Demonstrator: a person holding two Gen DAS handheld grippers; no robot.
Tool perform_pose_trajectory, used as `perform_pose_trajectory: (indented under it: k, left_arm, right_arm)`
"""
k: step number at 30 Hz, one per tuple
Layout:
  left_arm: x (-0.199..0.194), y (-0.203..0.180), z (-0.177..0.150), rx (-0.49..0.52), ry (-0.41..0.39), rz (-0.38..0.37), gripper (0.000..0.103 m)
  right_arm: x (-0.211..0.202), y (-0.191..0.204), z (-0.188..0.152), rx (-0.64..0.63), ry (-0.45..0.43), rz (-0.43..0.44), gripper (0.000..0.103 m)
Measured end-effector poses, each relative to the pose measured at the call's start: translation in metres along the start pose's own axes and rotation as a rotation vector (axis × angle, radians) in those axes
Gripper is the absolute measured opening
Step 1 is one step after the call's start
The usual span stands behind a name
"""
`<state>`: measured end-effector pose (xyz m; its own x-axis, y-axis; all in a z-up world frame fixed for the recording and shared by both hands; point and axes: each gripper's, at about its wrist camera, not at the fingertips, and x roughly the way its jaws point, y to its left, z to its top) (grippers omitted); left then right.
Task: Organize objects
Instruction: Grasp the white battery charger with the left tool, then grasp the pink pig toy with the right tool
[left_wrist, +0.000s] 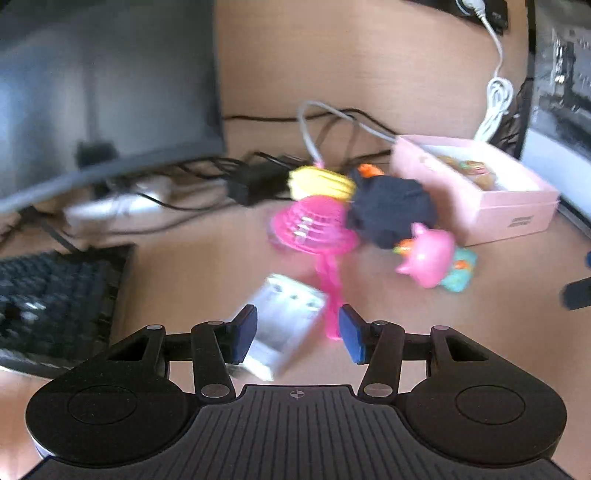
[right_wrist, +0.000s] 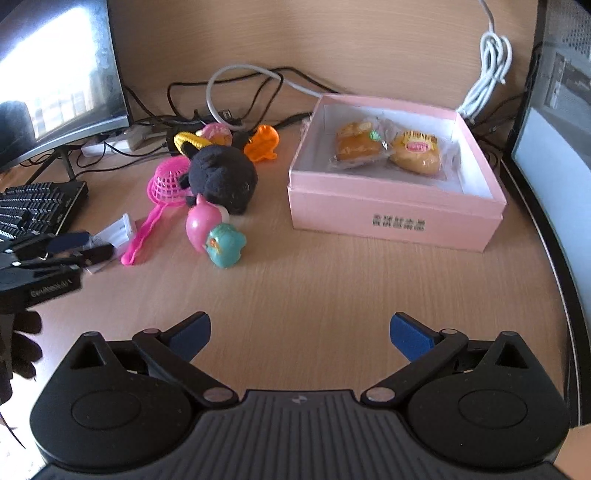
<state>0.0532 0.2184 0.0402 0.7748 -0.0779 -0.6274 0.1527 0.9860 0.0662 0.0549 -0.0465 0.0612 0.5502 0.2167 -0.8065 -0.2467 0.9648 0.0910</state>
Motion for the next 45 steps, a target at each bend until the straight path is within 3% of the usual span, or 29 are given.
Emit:
perform_pose_trajectory:
  k: [6,12,14,18,22,26,32,36,40,45]
  left_arm:
    - [0.017,0.03,0.01,0.075,0.054,-0.085,0.054]
    - [0.045,0.066,0.021,-0.045,0.164,-0.277,0.052]
    - [0.049,0.068,0.02,-0.044,0.183,-0.315,0.053]
    - [0.049,0.049,0.015,0.058,0.201,-0.315,0.056]
    - [0.045,0.026,0.009,0.177,0.164,-0.253,0.061]
    - [0.046,0.025,0.011,0.108,0.171,-0.205,0.055]
    - [0.035,0.02,0.006,0.01,0.176,-0.1,0.052]
    - [0.011,0.022,0.0,-0.158,0.17,-0.147,0.052]
    - [-0.021,0.014,-0.009,-0.28,0.206,-0.142,0.052]
    - [-0.052,0.008,-0.024,-0.37,0.265,-0.138,0.052]
  right_arm:
    - [0.002,-0.004,-0.007,0.033,0.033,0.019,0.103]
    - [-0.001,-0.007,-0.014,0.03,0.049,0.021,0.103]
    - [-0.001,-0.01,-0.016,0.038,0.053,0.017,0.103]
    - [0.003,-0.017,-0.021,0.076,0.081,0.009,0.103]
    - [0.008,-0.021,-0.024,0.111,0.103,0.012,0.103]
    - [0.007,-0.017,-0.022,0.086,0.088,0.01,0.103]
    - [0.005,0.008,-0.003,-0.111,-0.025,-0.011,0.103]
    - [0.019,0.032,0.019,-0.28,-0.074,-0.018,0.102]
    - [0.039,0.062,0.035,-0.446,-0.105,0.0,0.095]
    - [0.074,0.093,0.054,-0.528,-0.108,0.009,0.086]
